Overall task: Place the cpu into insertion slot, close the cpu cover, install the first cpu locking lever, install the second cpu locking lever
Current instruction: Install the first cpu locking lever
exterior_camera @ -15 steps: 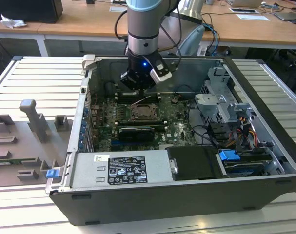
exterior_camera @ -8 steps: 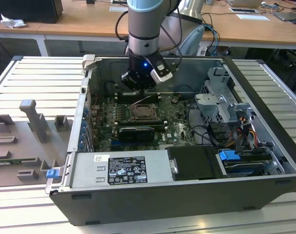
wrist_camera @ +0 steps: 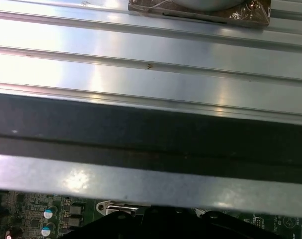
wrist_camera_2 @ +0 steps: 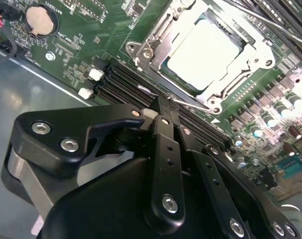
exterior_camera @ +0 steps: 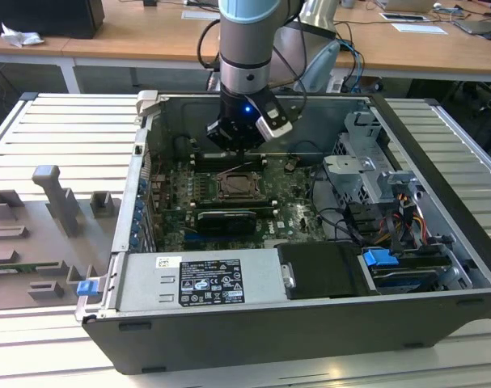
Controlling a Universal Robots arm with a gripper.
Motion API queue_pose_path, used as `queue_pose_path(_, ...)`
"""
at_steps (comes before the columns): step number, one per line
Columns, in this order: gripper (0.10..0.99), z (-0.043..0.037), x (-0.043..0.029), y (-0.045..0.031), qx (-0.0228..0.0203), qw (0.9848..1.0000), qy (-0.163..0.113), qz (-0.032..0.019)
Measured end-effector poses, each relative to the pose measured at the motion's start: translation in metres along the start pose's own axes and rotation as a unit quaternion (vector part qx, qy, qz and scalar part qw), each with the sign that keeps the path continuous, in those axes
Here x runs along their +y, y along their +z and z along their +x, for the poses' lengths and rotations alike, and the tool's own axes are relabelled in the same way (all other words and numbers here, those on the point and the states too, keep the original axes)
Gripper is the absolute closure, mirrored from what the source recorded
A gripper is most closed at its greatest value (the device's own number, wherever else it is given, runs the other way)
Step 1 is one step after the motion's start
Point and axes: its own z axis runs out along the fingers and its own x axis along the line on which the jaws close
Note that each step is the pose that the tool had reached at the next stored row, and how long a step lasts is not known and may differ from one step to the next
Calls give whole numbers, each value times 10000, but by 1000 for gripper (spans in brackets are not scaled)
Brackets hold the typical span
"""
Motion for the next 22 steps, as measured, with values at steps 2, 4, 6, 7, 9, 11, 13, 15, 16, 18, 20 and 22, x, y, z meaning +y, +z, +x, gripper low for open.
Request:
queue_pose_path(2,980,-14,-3,13,0,10000,0,0)
queue_pose_path(4,980,-20,-4,24,-1,10000,5,-3)
queue_pose_path(6,980,-29,-6,34,-3,10000,28,-5)
queue_pose_path(7,980,-36,-7,38,-5,10000,44,-4)
queue_pose_path(9,980,-51,-9,45,-7,10000,76,-3)
queue_pose_path(11,980,-60,-11,53,-9,10000,93,-3)
queue_pose_path(13,980,-60,-12,68,-10,10000,99,-3)
queue_pose_path(15,980,-60,-14,87,-10,9999,101,-2)
queue_pose_path(16,980,-62,-15,98,-10,9999,102,-2)
queue_pose_path(18,980,-64,-18,118,-9,9999,107,10)
queue_pose_path(20,980,-65,-19,132,-8,9999,111,27)
queue_pose_path(22,980,-65,-20,146,-7,9999,117,55)
